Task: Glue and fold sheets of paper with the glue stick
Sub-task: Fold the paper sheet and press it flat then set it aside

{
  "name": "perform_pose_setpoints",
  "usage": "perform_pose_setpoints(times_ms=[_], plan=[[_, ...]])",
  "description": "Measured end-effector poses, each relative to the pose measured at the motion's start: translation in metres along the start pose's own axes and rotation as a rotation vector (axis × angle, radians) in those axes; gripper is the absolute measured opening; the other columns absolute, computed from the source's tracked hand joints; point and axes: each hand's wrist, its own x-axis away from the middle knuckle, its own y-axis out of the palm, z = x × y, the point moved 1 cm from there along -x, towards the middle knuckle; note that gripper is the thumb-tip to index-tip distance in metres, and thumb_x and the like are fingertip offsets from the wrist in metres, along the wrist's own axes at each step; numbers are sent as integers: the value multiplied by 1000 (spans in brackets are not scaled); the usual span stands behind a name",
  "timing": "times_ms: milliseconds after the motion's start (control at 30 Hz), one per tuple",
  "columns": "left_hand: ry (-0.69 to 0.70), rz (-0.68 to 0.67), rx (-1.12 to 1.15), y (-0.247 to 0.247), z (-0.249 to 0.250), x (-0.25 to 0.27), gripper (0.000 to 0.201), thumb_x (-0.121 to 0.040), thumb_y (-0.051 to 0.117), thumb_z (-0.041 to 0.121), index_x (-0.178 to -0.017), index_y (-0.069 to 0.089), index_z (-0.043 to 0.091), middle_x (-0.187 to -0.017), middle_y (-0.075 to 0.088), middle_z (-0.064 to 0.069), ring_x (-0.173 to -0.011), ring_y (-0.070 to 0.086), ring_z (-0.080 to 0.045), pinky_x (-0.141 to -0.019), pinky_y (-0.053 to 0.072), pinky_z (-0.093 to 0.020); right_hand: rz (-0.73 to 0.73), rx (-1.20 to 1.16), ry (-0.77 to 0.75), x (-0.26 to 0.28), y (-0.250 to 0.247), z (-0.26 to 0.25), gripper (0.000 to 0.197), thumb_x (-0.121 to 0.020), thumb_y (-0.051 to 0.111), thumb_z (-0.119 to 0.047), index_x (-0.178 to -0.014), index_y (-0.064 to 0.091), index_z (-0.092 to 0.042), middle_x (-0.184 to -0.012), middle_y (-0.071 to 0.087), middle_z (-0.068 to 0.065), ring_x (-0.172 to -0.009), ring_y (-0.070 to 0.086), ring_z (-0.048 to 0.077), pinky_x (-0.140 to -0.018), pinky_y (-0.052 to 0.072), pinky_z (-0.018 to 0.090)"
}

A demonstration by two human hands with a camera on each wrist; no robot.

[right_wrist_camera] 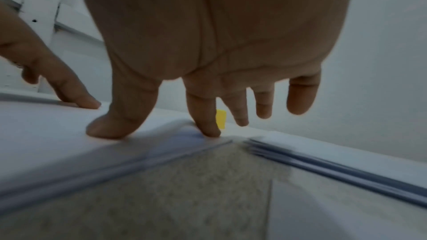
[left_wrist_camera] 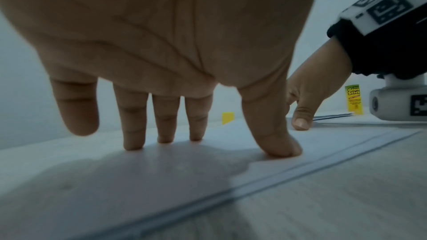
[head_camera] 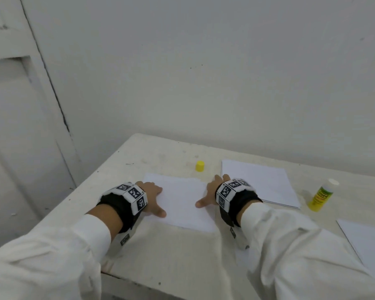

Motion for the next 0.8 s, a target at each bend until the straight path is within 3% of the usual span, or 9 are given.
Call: perform_pose_setpoints(times_ms=[133, 267, 333, 400, 500, 567, 700, 767, 800], plan=[[-8, 16, 19, 3, -2, -4, 94, -78, 60, 66, -151, 19, 24, -156, 23, -1, -140, 26, -27, -110, 24, -42, 96, -37, -42, 6, -2, -9, 71, -72, 62, -67, -121, 54, -17, -126, 46, 6, -127, 30, 29, -104, 31, 45], [-8, 36, 54, 4, -4, -9, 98, -75, 63, 67, -151, 20, 23, -153, 29, 1, -139, 29, -26, -110, 26, -40, 113, -644, -56, 21, -7, -13, 48, -65, 83, -39, -87, 45, -19, -89, 49, 5, -80, 47, 21, -63, 40, 28], [-15, 36, 86, 6, -6, -12, 100, -73, 64, 67, -151, 20, 22, -153, 29, 1, -139, 30, -26, -110, 26, -39, 26, -893, 3, 30, -7, -10, 47, -66, 84, -29, -94, 52, -9, -83, 53, 8, -75, 51, 24, -64, 44, 30], [-13, 35, 123, 7, -7, -12, 104, -70, 66, 69, -150, 21, 21, -152, 30, -1, -138, 32, -26, -112, 28, -39, -36, -918, 43, 40, -4, -6, 32, -72, 80, -26, -81, 58, -5, -71, 57, 7, -66, 54, 23, -71, 46, 30], [-29, 58, 199, 8, -10, -11, 108, -66, 70, 67, -148, 21, 16, -150, 33, -5, -135, 36, -28, -110, 32, -41, -5, -767, 46, 52, 4, -8, 28, -83, 71, -28, -86, 59, -3, -92, 62, 12, -86, 60, 27, -85, 49, 31], [-86, 109, 230, 10, -12, -10, 127, -61, 75, 66, -151, 4, 13, -154, 23, -8, -138, 31, -30, -111, 30, -43, 57, -750, -10, 58, 8, -11, 20, -87, 64, -20, -91, 60, -1, -107, 58, 14, -106, 58, 29, -87, 48, 32], [-226, 142, 504, 4, -22, -8, 153, -55, 85, 55, -142, -31, 5, -158, 10, -13, -143, 22, -31, -114, 25, -43, 123, -897, -105, 74, 11, -10, 11, -81, 61, -4, -91, 63, -2, -93, 56, 11, -83, 54, 26, -68, 46, 31], [-244, 184, 683, -6, -32, -4, 136, -65, 86, 40, -148, -15, 1, -156, 17, -15, -141, 25, -29, -113, 27, -39, 106, -891, -122, 78, 13, -9, 24, -82, 60, -6, -104, 63, -1, -94, 55, 9, -85, 53, 25, -70, 44, 30], [-228, 215, 709, -11, -38, 0, 117, -67, 85, 34, -150, 8, 3, -152, 29, -15, -137, 34, -29, -109, 32, -38, 103, -877, -126, 80, 13, -10, 23, -83, 59, -8, -105, 62, -2, -94, 55, 8, -86, 53, 25, -71, 44, 29]])
